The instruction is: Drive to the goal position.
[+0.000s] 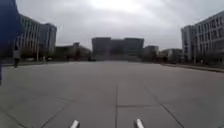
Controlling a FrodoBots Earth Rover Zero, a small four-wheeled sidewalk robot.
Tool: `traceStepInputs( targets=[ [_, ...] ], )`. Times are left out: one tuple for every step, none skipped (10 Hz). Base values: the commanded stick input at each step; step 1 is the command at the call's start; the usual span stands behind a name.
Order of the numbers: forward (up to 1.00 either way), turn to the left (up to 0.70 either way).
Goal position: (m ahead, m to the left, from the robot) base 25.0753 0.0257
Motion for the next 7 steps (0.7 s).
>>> traceStepInputs(
  targets=[
    [1.00,0.06],
    [1.00,0.06],
    [1.00,0.06],
    [1.00,0.06],
    [1.00,0.06],
    [1.00,0.06],
    [1.00,0.06]
  ],
)
